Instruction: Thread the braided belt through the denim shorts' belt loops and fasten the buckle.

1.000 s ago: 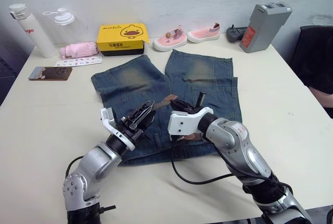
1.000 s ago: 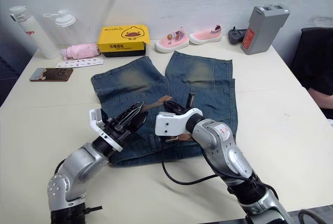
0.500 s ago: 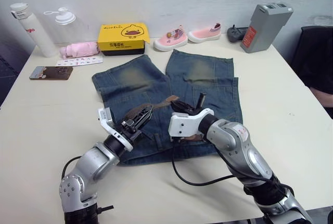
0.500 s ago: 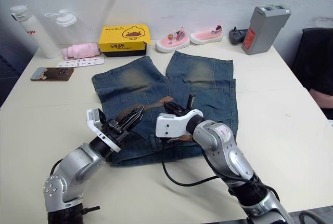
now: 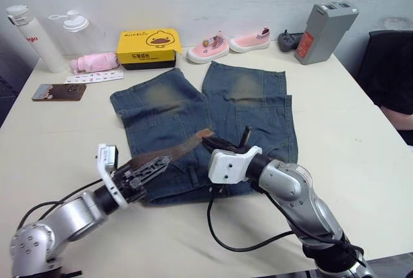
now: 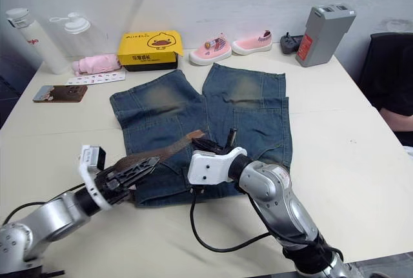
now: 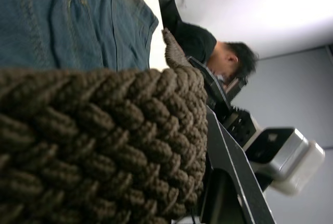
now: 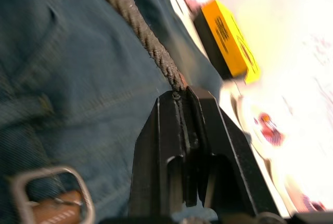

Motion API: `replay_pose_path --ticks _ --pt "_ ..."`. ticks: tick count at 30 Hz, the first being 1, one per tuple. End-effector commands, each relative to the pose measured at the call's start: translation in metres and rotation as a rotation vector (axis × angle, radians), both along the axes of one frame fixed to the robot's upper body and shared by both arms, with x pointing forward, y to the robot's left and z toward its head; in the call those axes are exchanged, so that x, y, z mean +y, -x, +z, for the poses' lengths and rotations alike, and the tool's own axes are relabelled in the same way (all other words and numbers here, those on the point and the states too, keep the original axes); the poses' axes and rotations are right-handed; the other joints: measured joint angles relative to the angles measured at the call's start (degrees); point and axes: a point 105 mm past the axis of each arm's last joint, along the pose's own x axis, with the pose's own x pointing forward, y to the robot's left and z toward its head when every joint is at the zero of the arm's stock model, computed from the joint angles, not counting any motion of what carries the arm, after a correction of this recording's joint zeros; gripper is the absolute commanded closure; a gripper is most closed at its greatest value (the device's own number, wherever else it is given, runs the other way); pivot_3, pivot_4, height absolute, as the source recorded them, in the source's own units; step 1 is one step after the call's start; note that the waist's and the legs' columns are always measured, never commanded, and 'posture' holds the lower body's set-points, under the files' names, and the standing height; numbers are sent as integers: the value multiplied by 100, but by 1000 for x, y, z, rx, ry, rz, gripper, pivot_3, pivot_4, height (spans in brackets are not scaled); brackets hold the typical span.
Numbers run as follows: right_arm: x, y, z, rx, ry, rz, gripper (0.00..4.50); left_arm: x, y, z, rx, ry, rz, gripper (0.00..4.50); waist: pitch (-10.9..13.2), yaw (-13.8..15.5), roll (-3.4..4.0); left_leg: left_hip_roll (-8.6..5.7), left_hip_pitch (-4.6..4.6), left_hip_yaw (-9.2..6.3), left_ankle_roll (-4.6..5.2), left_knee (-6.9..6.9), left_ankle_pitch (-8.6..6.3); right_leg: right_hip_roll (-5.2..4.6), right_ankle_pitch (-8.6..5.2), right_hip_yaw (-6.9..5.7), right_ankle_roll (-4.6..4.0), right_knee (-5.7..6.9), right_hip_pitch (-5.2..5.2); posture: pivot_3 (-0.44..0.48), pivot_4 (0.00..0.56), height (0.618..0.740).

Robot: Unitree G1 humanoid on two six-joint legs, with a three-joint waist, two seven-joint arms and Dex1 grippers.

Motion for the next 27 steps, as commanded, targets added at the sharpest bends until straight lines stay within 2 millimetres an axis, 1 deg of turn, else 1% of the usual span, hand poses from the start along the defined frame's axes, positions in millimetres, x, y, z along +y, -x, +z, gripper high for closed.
replay_pose_path --ticks 1,2,3,6,8,10,12,13,14,16,19,23,25,27 --pt "-8 4 8 -27 -9 -7 2547 7 -1 9 -43 49 35 4500 1 44 1 -2 -1 0 1 0 -1 -2 2 0 -2 -4 -1 0 150 712" --pt "-6 7 6 -22 -2 7 1924 7 -2 9 -46 58 41 4500 0 49 0 -2 -3 0 3 0 -2 -3 2 -1 -2 -6 -1 0 150 712" --pt "-5 9 5 -10 -6 16 1535 6 -2 9 -48 64 39 4500 0 46 -1 -1 -4 -1 2 -1 -2 -3 1 0 -3 -10 0 0 150 712" --pt "-10 9 8 42 -82 0 55 5 3 9 -53 54 13 4500 1 34 1 7 -3 -1 2 -12 -2 5 0 11 -6 -10 -4 0 150 712" --pt "-18 7 13 88 -144 -17 16 4 9 10 -59 50 -10 4500 4 23 7 10 -2 -2 2 -12 -2 7 -1 16 -8 -8 -6 0 150 712" --pt "-28 2 19 144 -199 -34 16 8 20 7 -50 34 -42 4500 5 8 7 14 5 -2 2 -15 -2 10 0 17 -9 -7 -4 0 150 712" --pt "-39 0 22 243 -266 -39 16 18 37 -1 6 -12 -85 4500 6 -29 8 17 5 -4 1 -23 -3 11 0 18 -12 -9 -6 0 150 712" --pt "-41 0 22 276 -285 -36 16 20 43 -3 25 -25 -99 4500 8 -40 9 19 6 -10 1 -29 -4 12 -2 20 -15 -11 -8 0 150 712" --pt "-45 2 22 326 -299 -15 16 26 50 -6 58 -33 -108 4500 9 -52 12 20 5 -15 1 -30 -4 11 -3 21 -17 -12 -9 0 150 712" --pt "-51 9 20 434 -320 28 16 37 56 -11 109 -44 -104 4500 17 -75 29 21 7 -28 2 -31 -6 6 -3 42 -25 -15 -12 0 150 712" --pt "-56 20 18 578 -337 94 16 44 55 -13 128 -55 -83 4500 23 -61 51 26 4 -37 10 -31 -10 -7 -3 52 -31 -20 -12 0 150 712" --pt "-65 36 12 721 -307 143 16 29 41 -7 62 -41 -91 4500 24 -30 53 20 -2 -39 20 -36 -16 -76 -2 36 -35 -25 -14 0 150 712" --pt "-69 42 11 770 -299 151 16 23 37 -6 48 -36 -93 4500 23 -2 51 14 -5 -34 33 -36 -22 -83 2 36 -34 -35 -10 0 150 712" --pt "-70 45 10 798 -294 154 16 21 35 -8 55 -35 -86 4500 20 -2 46 14 -6 -30 40 -36 -23 -84 8 36 -26 -43 -9 0 150 712"
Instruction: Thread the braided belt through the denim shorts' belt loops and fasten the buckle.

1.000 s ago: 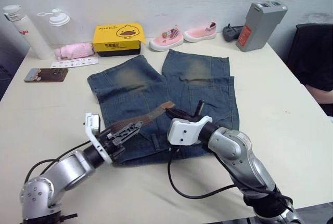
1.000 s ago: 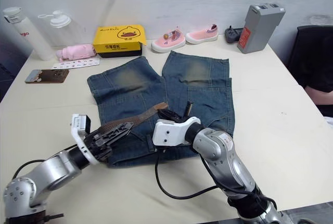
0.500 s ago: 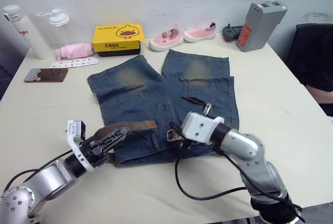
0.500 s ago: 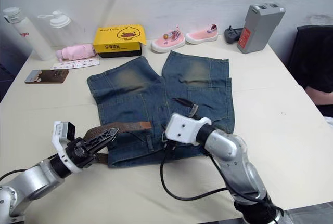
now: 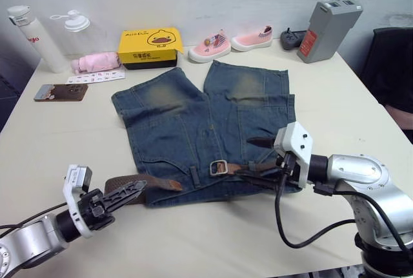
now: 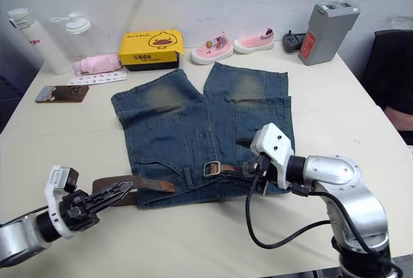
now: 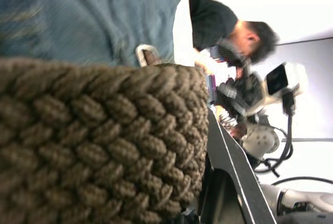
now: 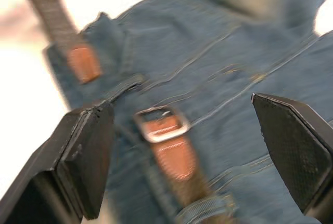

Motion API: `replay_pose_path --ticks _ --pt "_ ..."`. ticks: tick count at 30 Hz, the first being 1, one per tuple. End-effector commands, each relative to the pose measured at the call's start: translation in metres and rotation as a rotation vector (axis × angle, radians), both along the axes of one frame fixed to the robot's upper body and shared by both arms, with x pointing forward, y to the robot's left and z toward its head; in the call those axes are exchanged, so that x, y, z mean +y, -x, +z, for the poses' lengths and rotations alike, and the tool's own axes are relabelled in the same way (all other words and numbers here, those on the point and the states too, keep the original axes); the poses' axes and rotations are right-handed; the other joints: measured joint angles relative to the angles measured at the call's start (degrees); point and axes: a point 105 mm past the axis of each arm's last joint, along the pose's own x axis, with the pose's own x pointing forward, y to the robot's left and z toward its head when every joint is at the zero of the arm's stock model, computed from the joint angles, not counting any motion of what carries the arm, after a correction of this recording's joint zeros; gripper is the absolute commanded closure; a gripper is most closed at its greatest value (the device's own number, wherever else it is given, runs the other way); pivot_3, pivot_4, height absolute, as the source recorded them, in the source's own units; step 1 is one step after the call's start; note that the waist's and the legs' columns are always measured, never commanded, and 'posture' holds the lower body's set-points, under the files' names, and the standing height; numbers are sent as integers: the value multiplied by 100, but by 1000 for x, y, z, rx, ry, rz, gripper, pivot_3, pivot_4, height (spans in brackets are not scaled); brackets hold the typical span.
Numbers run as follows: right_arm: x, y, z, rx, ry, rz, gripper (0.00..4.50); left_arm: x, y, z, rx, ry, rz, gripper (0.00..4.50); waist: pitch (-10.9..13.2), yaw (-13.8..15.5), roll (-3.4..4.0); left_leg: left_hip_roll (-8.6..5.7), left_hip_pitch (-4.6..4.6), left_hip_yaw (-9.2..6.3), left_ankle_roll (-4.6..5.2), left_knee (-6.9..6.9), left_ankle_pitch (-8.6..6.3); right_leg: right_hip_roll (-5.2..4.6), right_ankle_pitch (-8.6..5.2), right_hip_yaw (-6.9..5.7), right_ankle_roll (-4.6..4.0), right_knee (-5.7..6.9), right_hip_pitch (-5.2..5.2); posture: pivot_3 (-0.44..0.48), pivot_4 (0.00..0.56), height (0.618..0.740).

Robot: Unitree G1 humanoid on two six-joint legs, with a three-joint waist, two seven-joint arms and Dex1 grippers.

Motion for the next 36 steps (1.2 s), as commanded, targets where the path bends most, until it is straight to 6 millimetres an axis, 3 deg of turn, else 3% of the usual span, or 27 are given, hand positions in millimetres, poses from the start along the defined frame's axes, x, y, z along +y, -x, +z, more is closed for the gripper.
replay_pose_path --ticks 1,5,9,14,18,25,29,36 --pt "0 12 9 7 -11 43 16 -6 -2 1 -4 -1 0 4500 -2 2 -2 1 0 0 1 0 0 1 1 -1 1 -5 2 0 150 712" --pt "-4 12 11 23 -11 29 16 -8 0 0 -1 4 -15 4500 -2 -4 8 -9 0 12 0 -1 -1 8 6 -3 5 -17 4 0 150 712" --pt "-5 12 10 33 -8 27 16 -12 3 21 -108 45 -69 4500 0 28 5 -11 -2 17 -9 -1 -6 8 11 -10 7 -25 2 0 150 712" --pt "-2 13 10 37 -20 33 16 -5 3 32 -175 105 -63 4500 1 55 3 -15 -7 18 -8 0 -5 8 14 -39 10 -30 1 0 150 712" --pt "1 13 15 34 -48 33 16 -1 6 23 -112 77 -59 4500 1 51 4 -16 -7 19 -8 0 -5 8 16 -51 13 -31 2 0 150 712" --pt "-3 10 12 52 -23 2 16 2 -6 -24 80 -122 47 4500 4 68 8 -12 -9 17 -11 0 -7 6 18 -52 17 -33 1 0 150 712" --pt "-5 12 11 68 -12 4 16 1 -19 -30 61 -149 98 4500 4 73 -1 -16 -11 16 -15 0 -9 7 21 -56 21 -38 3 0 150 712" --pt "-8 13 9 84 7 2 16 -12 -7 -39 62 -204 13 4500 4 65 2 -22 -11 24 -15 0 -9 12 21 -60 22 -37 3 0 150 712"
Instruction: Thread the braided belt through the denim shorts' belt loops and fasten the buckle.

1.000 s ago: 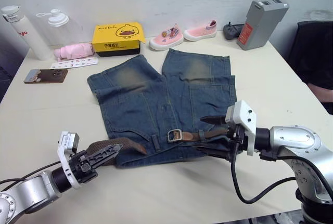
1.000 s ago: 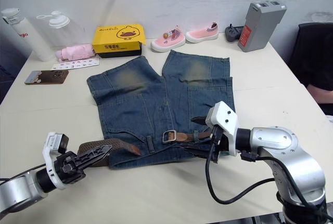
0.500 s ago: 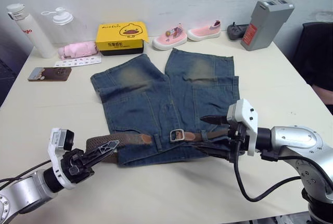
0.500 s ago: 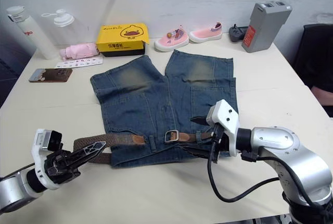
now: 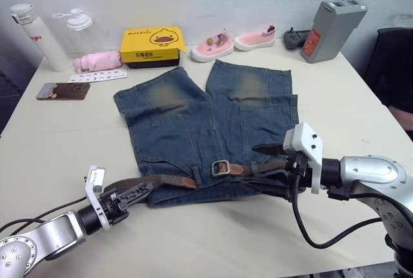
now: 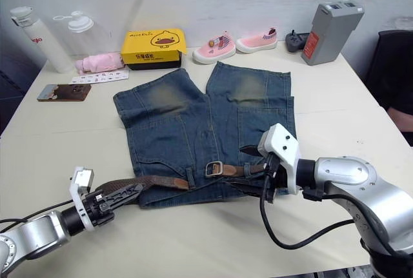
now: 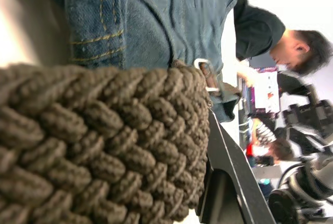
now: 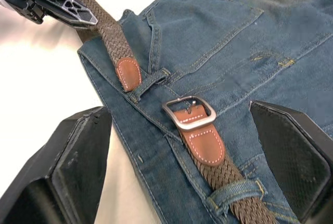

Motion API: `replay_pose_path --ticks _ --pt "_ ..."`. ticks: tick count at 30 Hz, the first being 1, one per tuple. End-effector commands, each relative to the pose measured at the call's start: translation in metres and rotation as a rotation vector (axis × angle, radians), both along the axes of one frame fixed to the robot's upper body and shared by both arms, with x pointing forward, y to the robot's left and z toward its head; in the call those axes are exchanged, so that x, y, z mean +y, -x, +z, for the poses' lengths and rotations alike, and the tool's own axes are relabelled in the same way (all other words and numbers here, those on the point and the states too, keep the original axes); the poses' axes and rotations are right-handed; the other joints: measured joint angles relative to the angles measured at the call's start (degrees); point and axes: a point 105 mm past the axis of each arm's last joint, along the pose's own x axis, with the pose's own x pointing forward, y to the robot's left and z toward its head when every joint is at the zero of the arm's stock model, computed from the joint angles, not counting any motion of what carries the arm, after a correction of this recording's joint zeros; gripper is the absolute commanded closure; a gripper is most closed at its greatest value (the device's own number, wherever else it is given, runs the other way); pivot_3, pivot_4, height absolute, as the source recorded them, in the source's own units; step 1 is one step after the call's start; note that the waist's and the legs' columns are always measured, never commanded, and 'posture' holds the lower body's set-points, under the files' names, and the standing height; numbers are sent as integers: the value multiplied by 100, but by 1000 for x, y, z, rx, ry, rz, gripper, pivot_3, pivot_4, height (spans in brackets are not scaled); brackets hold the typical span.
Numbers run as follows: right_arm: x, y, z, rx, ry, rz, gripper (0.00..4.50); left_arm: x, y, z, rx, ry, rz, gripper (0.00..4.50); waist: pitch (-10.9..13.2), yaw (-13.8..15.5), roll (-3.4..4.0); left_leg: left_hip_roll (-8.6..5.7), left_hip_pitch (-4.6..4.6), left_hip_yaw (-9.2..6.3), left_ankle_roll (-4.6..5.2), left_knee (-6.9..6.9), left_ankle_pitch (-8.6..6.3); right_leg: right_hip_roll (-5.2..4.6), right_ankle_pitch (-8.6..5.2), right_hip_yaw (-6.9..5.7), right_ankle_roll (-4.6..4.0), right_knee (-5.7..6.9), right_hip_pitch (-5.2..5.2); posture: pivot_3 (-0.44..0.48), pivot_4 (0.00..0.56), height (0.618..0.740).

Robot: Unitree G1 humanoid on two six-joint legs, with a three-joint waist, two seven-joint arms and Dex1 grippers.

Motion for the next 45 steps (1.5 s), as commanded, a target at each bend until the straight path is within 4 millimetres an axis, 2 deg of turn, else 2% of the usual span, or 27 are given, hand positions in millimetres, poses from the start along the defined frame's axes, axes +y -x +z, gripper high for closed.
replay_pose_path --ticks 1,4,6,13,18,27,32,36,45 --pt "0 3 4 -9 2 13 16 -8 10 0 -18 -32 -67 4500 0 -1 1 0 0 3 0 0 0 1 0 -1 0 0 0 0 150 712" --pt "-1 4 5 -6 3 15 16 -7 14 -2 -26 -51 -83 4500 1 0 0 1 -1 4 -3 0 -1 1 0 -3 0 -2 0 0 150 712" --pt "-1 3 5 -7 4 12 16 -2 9 -2 -36 -60 -37 4500 0 9 2 1 -2 4 -4 0 -2 0 0 -9 -1 -4 1 0 150 712" --pt "1 4 4 -2 -4 17 16 2 -10 19 -126 -25 21 4500 2 8 -3 5 -7 2 -4 2 -1 -4 0 -20 0 -5 4 0 150 712" --pt "6 6 3 3 -18 27 16 -12 -4 29 -151 -21 -59 4500 4 3 -4 2 -6 4 -1 2 1 0 1 -20 1 -4 6 0 150 712" --pt "7 5 7 -5 -29 16 16 -13 8 18 -102 -73 -109 4500 5 6 -3 2 -5 7 -6 2 2 3 0 -23 1 -4 7 0 150 712" --pt "6 5 9 -9 -29 9 16 -8 5 9 -79 -84 -63 4500 6 9 -4 2 -8 7 -4 2 2 1 1 -25 1 -5 6 0 150 712" --pt "6 5 8 -9 -26 5 16 -22 -7 7 -107 -82 -90 4500 6 34 -2 1 -10 9 -5 2 3 2 1 -32 2 -5 7 0 150 712" --pt "6 6 10 -15 -9 12 16 -44 -11 -6 -105 -127 -199 4500 6 22 -3 -7 -9 12 4 2 13 16 2 -32 5 -2 9 0 150 712"
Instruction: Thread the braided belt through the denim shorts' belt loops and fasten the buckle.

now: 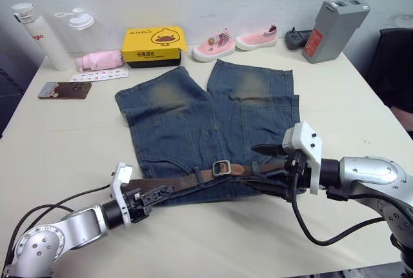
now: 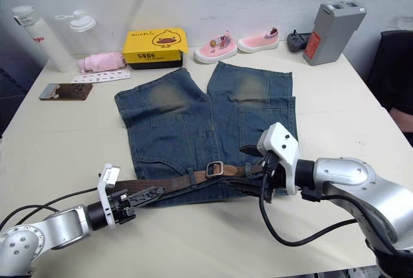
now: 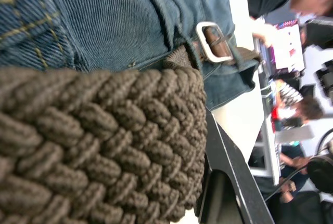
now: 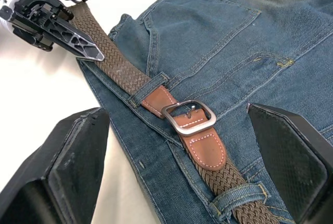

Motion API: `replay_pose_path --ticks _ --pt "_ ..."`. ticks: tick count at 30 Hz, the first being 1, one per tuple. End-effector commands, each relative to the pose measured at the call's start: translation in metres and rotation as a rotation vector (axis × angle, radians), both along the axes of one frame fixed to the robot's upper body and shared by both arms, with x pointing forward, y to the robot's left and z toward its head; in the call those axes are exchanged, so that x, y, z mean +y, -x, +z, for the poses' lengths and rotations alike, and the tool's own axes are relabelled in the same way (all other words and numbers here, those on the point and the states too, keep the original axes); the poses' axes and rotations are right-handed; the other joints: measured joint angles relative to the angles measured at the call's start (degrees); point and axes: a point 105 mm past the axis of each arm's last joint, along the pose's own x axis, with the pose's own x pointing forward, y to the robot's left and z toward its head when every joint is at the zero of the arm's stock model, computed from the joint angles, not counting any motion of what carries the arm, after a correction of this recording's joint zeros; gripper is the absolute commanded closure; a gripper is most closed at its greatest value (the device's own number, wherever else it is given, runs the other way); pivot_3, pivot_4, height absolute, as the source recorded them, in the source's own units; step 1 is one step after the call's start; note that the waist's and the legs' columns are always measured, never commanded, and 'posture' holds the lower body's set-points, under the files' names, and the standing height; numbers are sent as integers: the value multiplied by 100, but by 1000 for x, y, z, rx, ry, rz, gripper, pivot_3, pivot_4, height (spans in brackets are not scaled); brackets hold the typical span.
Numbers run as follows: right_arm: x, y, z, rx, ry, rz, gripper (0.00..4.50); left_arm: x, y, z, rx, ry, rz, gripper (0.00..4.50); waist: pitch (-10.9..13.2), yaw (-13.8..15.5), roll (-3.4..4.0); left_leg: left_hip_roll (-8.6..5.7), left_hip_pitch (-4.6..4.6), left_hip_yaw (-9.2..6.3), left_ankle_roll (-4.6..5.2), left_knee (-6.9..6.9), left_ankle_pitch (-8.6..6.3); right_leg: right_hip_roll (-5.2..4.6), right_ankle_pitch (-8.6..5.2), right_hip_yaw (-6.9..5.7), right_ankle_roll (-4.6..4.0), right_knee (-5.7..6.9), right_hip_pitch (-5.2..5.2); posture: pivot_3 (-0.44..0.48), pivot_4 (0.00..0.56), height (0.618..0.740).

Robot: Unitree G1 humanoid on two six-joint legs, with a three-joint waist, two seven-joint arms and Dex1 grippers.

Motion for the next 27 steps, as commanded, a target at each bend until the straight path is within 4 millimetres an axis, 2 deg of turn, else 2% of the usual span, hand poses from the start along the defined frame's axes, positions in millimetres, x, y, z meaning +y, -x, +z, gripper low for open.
replay_pose_path --ticks 1,10,19,27 --pt "3 5 7 -34 11 35 16 -6 0 -2 -7 -12 -43 4500 0 0 -1 1 0 0 -1 0 0 0 0 0 0 0 0 0 150 712" --pt "7 2 -7 -102 126 47 16 -10 -30 14 -101 -58 -126 4500 0 31 -4 -4 -2 0 7 3 7 4 1 -1 2 2 -1 0 150 712" --pt "13 3 -13 -134 146 75 16 -6 -36 13 -225 -251 -307 4500 4 10 -10 -1 0 3 0 2 12 16 1 1 3 4 -1 0 150 712" --pt "28 1 -19 -246 182 107 16 -17 -51 18 -281 -231 -365 4500 7 -3 -14 2 -1 1 0 2 13 15 1 -1 4 5 -1 0 150 712"
